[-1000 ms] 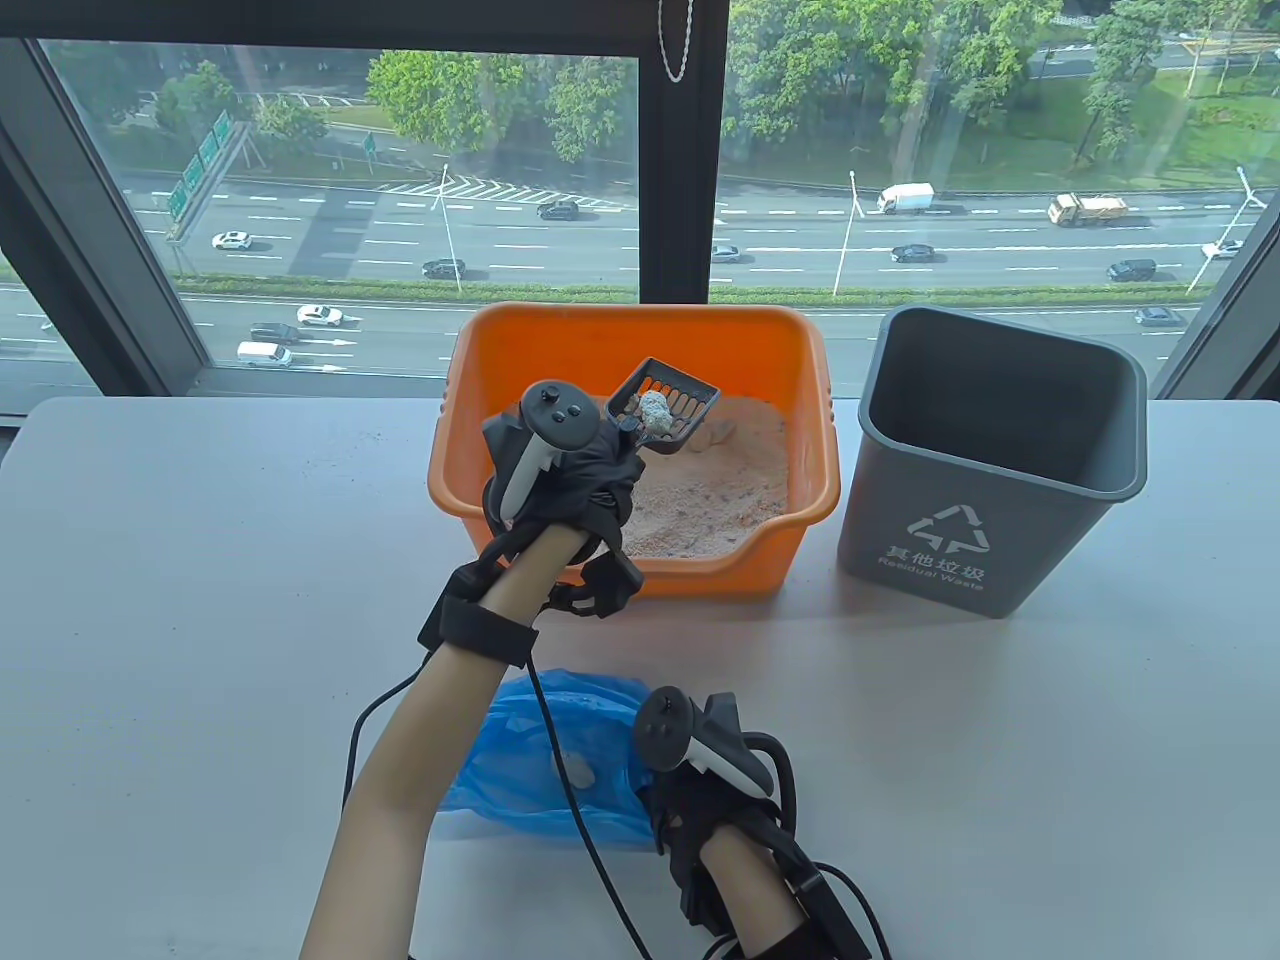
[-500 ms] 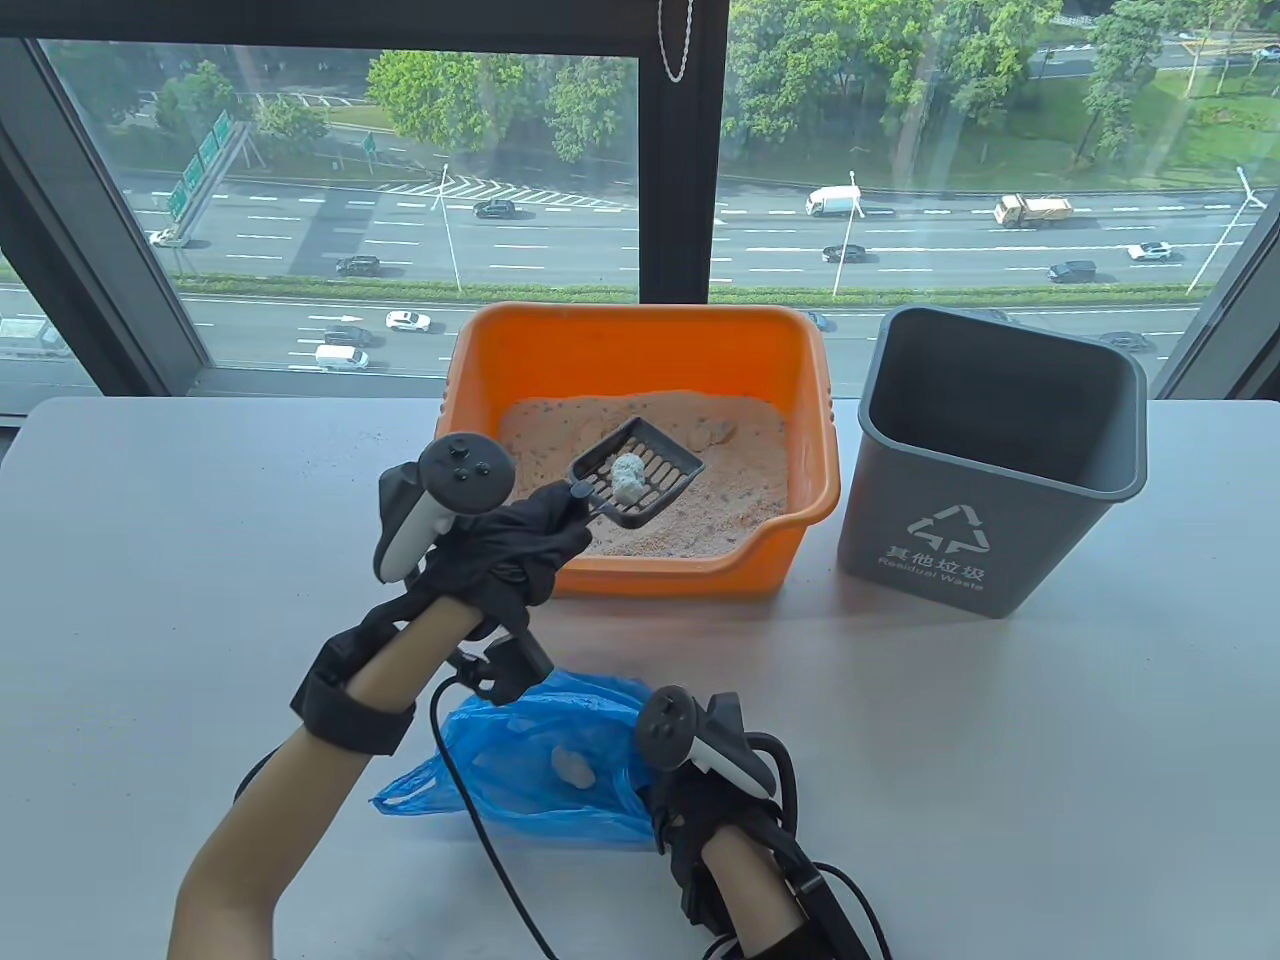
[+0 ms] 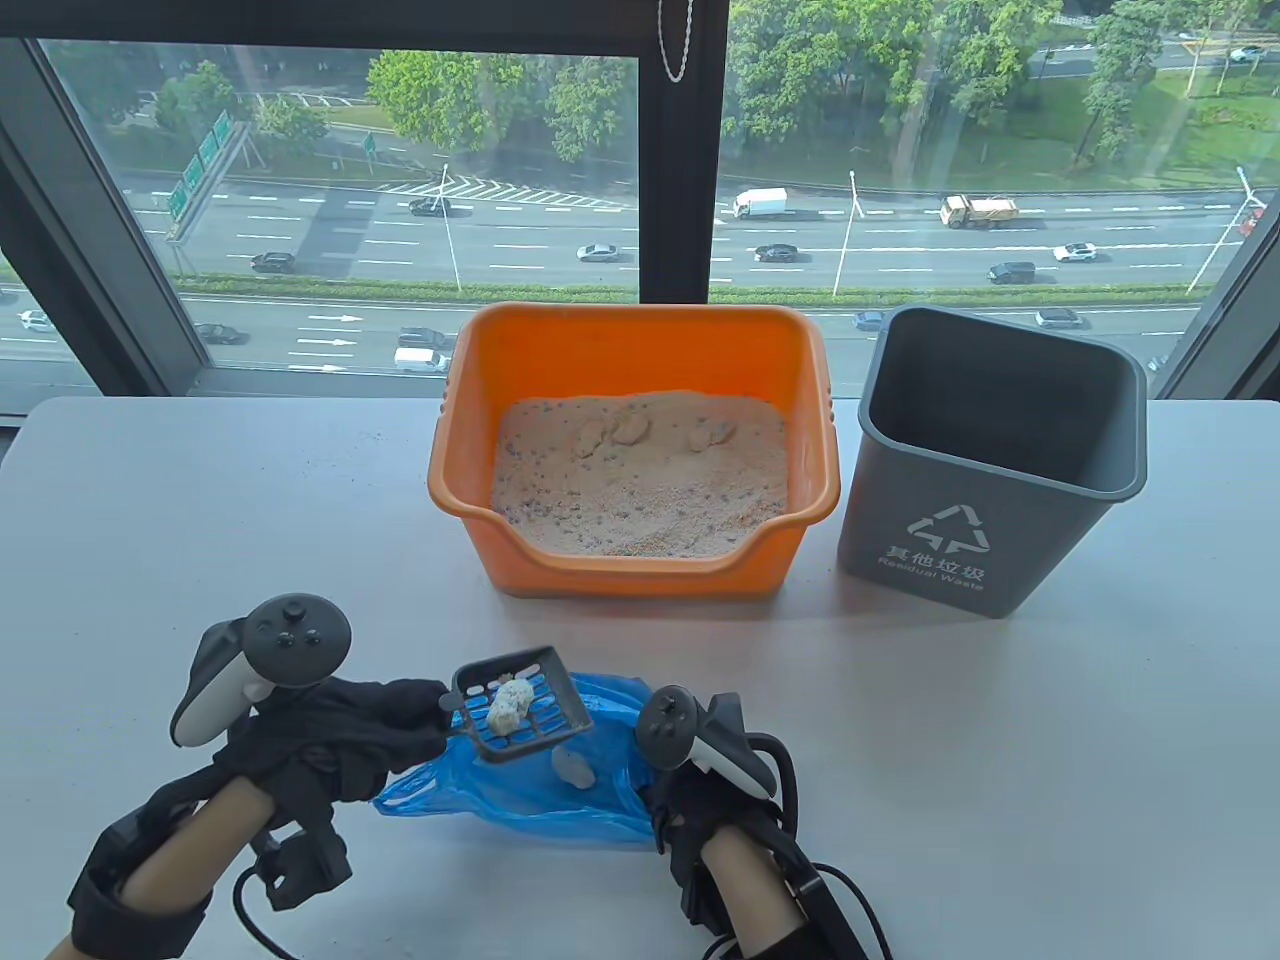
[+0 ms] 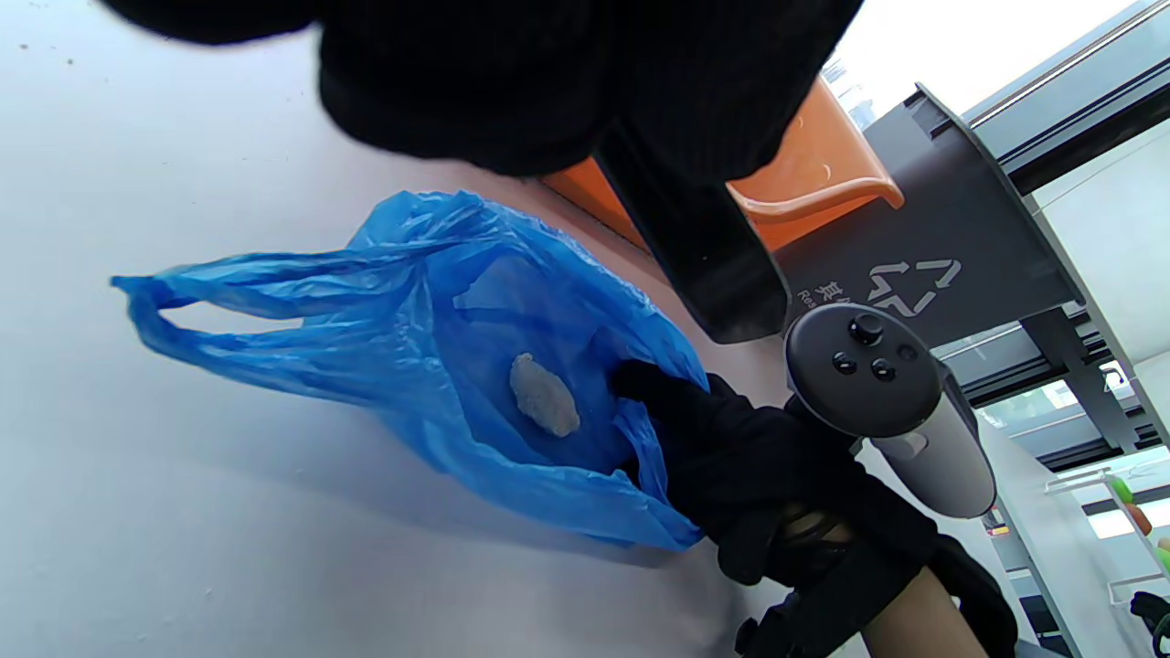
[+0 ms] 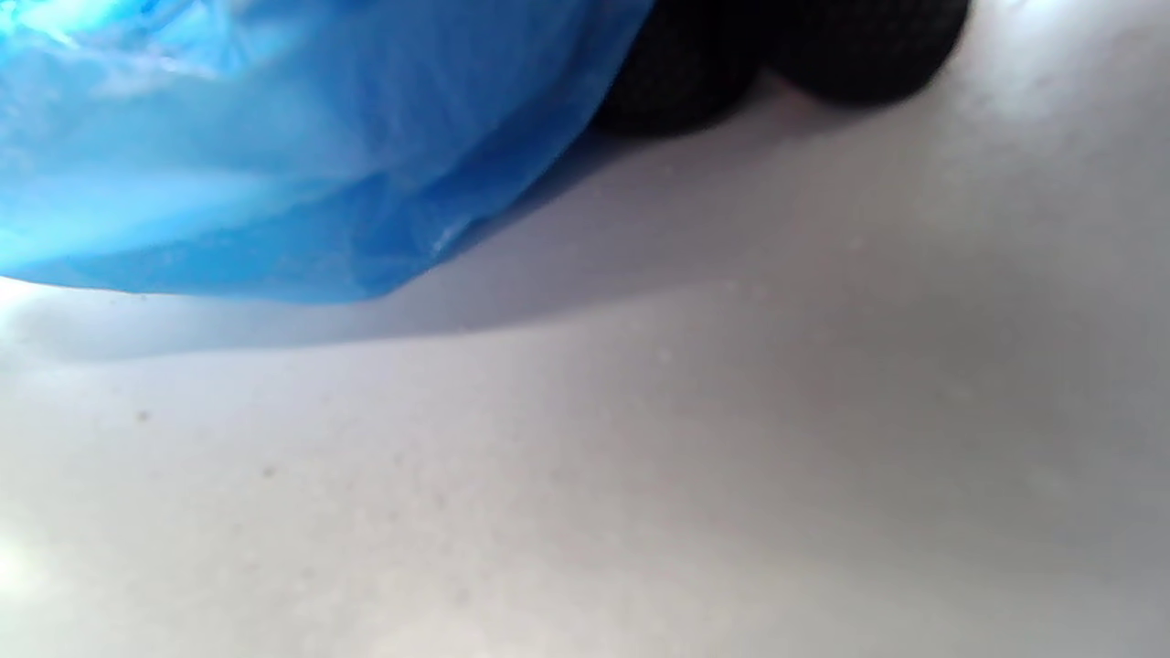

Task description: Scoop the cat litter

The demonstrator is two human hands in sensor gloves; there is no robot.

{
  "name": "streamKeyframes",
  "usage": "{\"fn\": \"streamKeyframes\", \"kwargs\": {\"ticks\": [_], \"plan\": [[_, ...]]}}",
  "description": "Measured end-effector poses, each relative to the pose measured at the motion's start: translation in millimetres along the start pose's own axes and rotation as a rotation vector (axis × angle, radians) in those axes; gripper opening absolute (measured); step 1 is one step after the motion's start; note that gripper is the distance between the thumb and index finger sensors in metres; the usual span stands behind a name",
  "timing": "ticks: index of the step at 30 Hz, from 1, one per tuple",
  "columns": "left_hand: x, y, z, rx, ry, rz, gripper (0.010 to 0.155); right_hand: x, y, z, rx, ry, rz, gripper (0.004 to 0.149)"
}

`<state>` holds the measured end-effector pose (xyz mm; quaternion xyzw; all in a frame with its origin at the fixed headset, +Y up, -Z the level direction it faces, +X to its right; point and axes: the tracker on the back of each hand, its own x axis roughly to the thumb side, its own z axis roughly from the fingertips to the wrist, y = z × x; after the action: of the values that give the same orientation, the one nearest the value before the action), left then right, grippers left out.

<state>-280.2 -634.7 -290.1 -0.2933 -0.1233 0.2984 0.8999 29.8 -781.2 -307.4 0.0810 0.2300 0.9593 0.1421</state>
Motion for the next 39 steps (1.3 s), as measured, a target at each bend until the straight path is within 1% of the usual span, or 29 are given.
{"fn": "streamKeyframes", "kwargs": {"ticks": [3, 6, 9, 10, 12, 14, 18, 21, 25, 27, 30, 32, 34, 39], "plan": [[1, -16, -4, -0.086, 0.068, -0.106, 0.062, 0, 0, 0, 0.000, 0.001, 0.003, 0.067], [10, -28, -15, -0.124, 0.133, -0.221, 0.062, 0, 0, 0, -0.001, 0.004, 0.010, 0.067], [28, -35, -28, -0.090, 0.211, -0.363, 0.062, 1, 0, 1, 0.001, 0.005, 0.011, 0.067], [35, -35, -31, -0.063, 0.239, -0.422, 0.062, 1, 0, 1, 0.001, 0.005, 0.011, 0.067], [47, -35, -35, -0.004, 0.290, -0.527, 0.062, 1, 0, 1, 0.001, 0.005, 0.011, 0.067], [53, -34, -37, 0.008, 0.317, -0.586, 0.061, 1, 1, 1, 0.001, 0.005, 0.012, 0.067], [54, -33, -35, -0.024, 0.308, -0.532, 0.062, 2, 1, 1, 0.000, 0.003, 0.013, 0.067], [47, -29, -26, -0.006, 0.316, -0.505, 0.063, 2, 1, 1, 0.000, 0.002, 0.012, 0.067], [31, -15, 2, 0.011, 0.274, -0.353, 0.063, 2, 1, 1, 0.000, 0.002, 0.013, 0.067], [24, -6, 15, 0.041, 0.222, -0.258, 0.063, 2, 1, 1, 0.000, 0.002, 0.013, 0.067], [20, 8, 23, 0.095, 0.157, -0.155, 0.064, 2, 1, 1, -0.001, 0.002, 0.014, 0.067], [21, 14, 21, 0.117, 0.137, -0.131, 0.063, 2, 1, 1, -0.001, 0.001, 0.014, 0.067], [26, 18, 14, 0.138, 0.131, -0.118, 0.064, 2, 1, 1, -0.001, 0.001, 0.014, 0.067], [55, 28, -31, 0.115, 0.104, -0.144, 0.064, 2, 1, 0, -0.002, -0.001, 0.013, 0.067]]}}
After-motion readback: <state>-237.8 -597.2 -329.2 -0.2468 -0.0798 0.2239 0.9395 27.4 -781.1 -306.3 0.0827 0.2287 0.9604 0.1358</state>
